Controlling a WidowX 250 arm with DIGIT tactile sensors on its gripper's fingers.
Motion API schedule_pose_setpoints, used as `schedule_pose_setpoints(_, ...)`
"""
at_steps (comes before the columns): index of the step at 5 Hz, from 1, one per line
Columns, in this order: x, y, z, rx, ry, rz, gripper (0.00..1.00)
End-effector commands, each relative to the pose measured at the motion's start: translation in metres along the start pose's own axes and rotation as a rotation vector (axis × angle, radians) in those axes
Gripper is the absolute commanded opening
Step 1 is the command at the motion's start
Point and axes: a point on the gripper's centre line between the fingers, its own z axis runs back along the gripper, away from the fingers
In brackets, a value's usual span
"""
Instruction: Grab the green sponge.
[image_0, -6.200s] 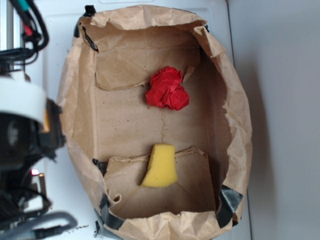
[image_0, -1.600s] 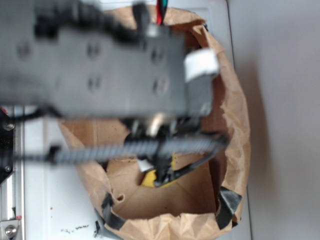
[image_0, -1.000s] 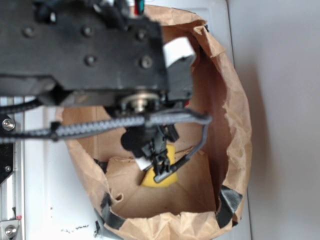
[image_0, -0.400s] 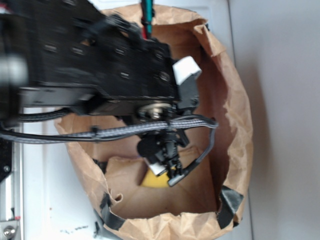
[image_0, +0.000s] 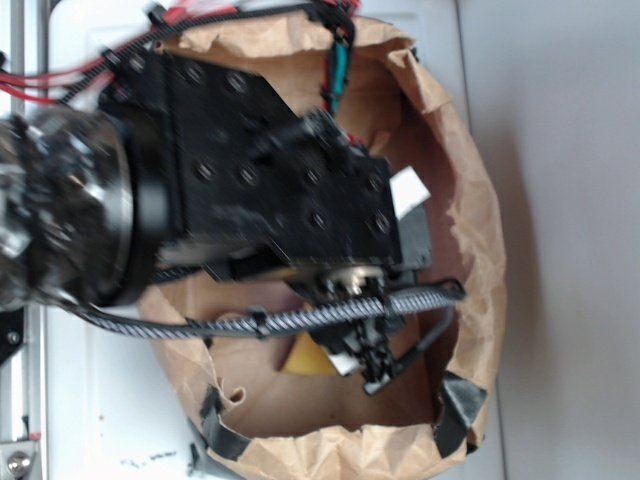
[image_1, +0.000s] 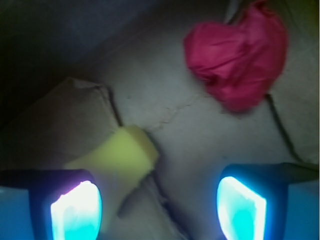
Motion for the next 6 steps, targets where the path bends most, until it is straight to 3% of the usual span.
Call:
schedule_pose_setpoints(1,-0.003,-0.025,0.001,-0.073,-0.061,0.011,1.00)
schedule_pose_setpoints(2,-0.011,-0.030,-0.009,-0.092,-0.078,-0.021,1.00)
schedule_pose_setpoints(3,0.021,0.013,-0.057,-0.063,-0.067,-0.054,1.00)
schedule_pose_setpoints(4,-0.027,-0.015,-0.029,0.017,-0.089,0.078,1.00)
schedule_pose_setpoints(5,-0.030,-0.049,-0.049,0.037,-0.060,0.067,0.00)
schedule_pose_setpoints(6,-0.031,-0.043,-0.043,0.019,-0.095,0.046,0.00)
